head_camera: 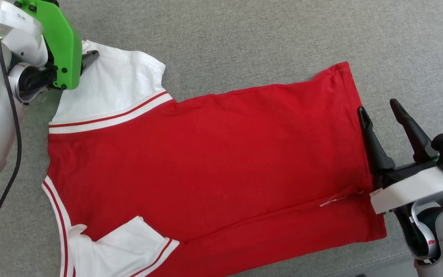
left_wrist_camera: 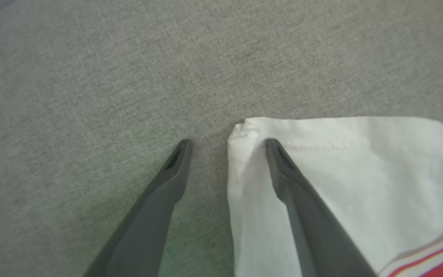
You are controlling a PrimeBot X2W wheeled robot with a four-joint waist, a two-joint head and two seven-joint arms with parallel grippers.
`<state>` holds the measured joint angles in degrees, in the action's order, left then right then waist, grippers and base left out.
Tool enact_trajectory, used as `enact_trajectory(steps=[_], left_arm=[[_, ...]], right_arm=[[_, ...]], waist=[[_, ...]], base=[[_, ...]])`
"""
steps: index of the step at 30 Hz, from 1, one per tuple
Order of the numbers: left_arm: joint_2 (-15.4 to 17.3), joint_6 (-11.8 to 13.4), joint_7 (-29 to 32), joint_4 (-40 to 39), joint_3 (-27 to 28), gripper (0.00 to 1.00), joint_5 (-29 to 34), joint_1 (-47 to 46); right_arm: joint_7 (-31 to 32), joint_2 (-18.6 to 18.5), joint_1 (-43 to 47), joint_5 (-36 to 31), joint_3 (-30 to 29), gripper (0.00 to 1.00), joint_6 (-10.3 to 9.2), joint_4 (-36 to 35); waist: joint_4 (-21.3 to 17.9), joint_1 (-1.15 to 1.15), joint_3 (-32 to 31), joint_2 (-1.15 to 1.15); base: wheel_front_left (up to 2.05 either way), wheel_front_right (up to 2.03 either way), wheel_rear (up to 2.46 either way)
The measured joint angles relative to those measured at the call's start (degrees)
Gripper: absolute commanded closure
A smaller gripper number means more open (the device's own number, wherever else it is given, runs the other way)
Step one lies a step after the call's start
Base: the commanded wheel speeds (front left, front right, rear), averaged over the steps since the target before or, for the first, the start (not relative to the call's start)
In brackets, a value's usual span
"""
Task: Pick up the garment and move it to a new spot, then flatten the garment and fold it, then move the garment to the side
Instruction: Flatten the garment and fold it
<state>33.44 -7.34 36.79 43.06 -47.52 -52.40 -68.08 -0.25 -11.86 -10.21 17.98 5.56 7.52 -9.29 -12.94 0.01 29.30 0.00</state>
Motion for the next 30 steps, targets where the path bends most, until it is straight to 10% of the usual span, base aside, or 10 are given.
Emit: enact_trajectory(steps=[1, 2, 3, 16, 30], left_arm=[[-0.19, 0.0, 0.52, 0.45, 0.1, 0.02, -0.37, -0.26], [-0.53, 0.0, 1.24, 0.98, 0.45, 0.65, -1.24, -0.49], [-0.94, 0.01, 2.03, 1.2, 0.77, 1.0, -2.29, -0.59], [-3.83, 0.01, -7.67, 0.84, 1.4, 1.0, -5.78, 5.14], [-0.1, 2.75, -13.6, -17.04, 3.44, 1.0, -7.35, 12.77]], right_arm=[[-0.01, 0.0, -0.03, 0.0, 0.03, 0.0, 0.0, 0.1], [-0.01, 0.0, -0.12, 0.0, 0.05, 0.0, 0.0, 0.26], [-0.02, 0.0, -0.21, 0.01, 0.03, 0.0, 0.0, 0.38], [3.96, -3.21, -0.32, 0.01, 0.79, 0.0, 0.01, 2.88], [25.8, -13.57, -3.27, 4.58, 1.49, 0.0, 0.01, 4.91]], waist=[[-0.08, 0.0, 0.08, 0.0], [-0.09, 0.0, 0.09, 0.0], [-0.02, 0.0, 0.06, 0.0], [2.06, 0.0, -4.01, 0.0], [9.0, -0.01, -9.3, 0.0]], base=[[0.0, 0.0, 0.0], [0.0, 0.0, 0.0], [0.0, 0.0, 0.0], [0.0, 0.0, 0.0], [0.0, 0.0, 0.0]])
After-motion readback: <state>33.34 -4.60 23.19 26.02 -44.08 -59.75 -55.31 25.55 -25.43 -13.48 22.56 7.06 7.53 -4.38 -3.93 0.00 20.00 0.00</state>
